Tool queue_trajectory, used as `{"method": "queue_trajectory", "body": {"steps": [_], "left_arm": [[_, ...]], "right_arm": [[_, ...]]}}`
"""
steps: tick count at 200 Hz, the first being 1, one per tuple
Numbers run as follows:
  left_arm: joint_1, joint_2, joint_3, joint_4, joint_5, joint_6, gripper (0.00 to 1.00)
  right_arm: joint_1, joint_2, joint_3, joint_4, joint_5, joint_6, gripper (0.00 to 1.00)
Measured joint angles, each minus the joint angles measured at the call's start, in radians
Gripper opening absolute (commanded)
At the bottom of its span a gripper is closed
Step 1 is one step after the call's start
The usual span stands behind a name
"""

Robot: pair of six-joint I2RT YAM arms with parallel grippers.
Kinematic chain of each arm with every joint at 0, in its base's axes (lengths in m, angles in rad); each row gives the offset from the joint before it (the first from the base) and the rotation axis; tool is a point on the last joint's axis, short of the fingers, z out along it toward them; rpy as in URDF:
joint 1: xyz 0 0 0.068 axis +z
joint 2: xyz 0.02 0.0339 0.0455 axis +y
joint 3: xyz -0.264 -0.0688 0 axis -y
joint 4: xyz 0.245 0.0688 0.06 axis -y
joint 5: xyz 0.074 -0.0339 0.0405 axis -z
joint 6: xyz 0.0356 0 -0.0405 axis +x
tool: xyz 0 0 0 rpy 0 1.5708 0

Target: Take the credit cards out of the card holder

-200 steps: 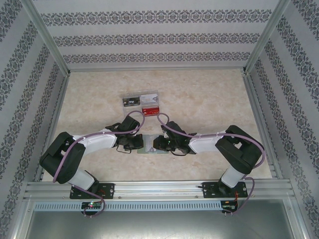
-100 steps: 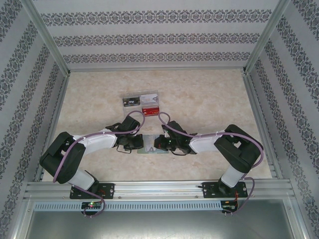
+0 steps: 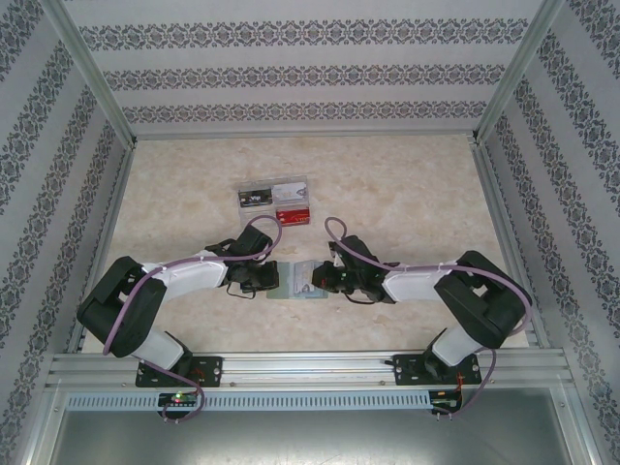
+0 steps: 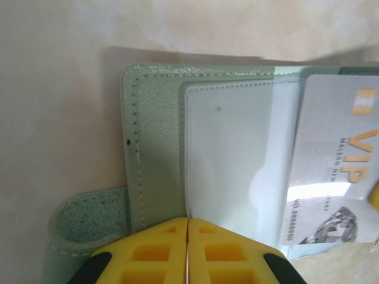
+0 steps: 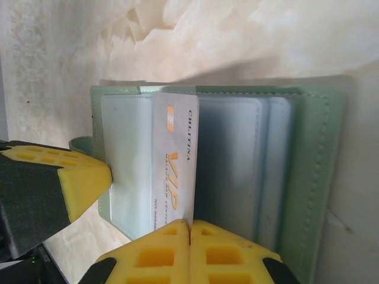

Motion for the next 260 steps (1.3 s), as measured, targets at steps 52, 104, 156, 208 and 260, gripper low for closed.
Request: {"method": "queue_trajectory", "body": {"steps": [52,104,156,208,260], "left_arm": [[0.0,-0.002,0.013,-0.026,-0.009,0.009,0.16],[0.0,-0.108,0.021,-0.103,-0.043,0.026,0.54],[0.0,-0.32,0.029,-0.157,-0.091,0.025,0.83],[0.0,-0.499,0.008,-0.211,-0.154,0.023,1.0],[0.0,-0.57,-0.01,-0.274,-0.186,0.023,1.0]], "right_arm": [[-0.019,-0.148,-0.026,-0.077,0.012,-0.056,0.01],[-0.011,-0.263,0.075,-0.278,0.07,-0.202,0.0],[0.061,-0.274,0.321,-0.505,0.229,-0.481,0.0],[0.088,-0.17,0.519,-0.616,0.369,-0.832,0.0],[0.072,-0.042,0.69,-0.684,0.432,-1.089,0.0]]}}
